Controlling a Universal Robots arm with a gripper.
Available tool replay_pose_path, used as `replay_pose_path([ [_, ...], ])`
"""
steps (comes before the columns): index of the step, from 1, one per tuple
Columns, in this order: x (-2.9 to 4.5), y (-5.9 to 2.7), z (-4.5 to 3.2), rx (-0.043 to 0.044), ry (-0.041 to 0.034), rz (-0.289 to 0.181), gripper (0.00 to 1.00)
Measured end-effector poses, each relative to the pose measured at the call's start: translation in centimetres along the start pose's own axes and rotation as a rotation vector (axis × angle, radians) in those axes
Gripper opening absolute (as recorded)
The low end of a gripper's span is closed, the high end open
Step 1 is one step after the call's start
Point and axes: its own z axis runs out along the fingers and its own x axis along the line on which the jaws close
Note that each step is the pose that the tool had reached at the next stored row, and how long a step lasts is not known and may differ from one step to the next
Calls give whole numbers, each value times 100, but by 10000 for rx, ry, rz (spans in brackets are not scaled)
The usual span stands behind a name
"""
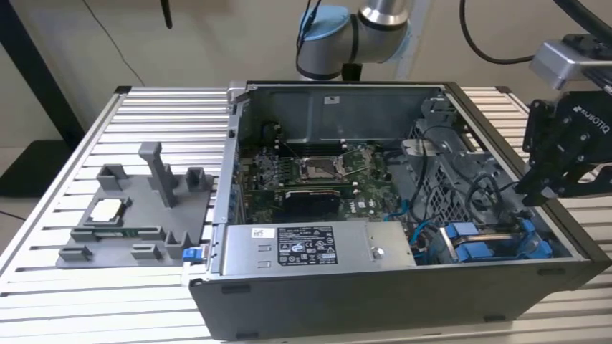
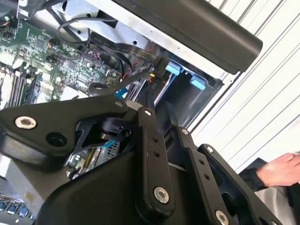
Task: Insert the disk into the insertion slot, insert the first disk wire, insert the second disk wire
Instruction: 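Insert the second disk wire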
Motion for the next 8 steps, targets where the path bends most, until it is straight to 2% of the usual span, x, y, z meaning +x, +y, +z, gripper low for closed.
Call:
replay_pose_path([
  [5,-7,-145,-5,-3,-16,-10,26],
  [8,-11,-224,5,-20,-94,-13,26],
])
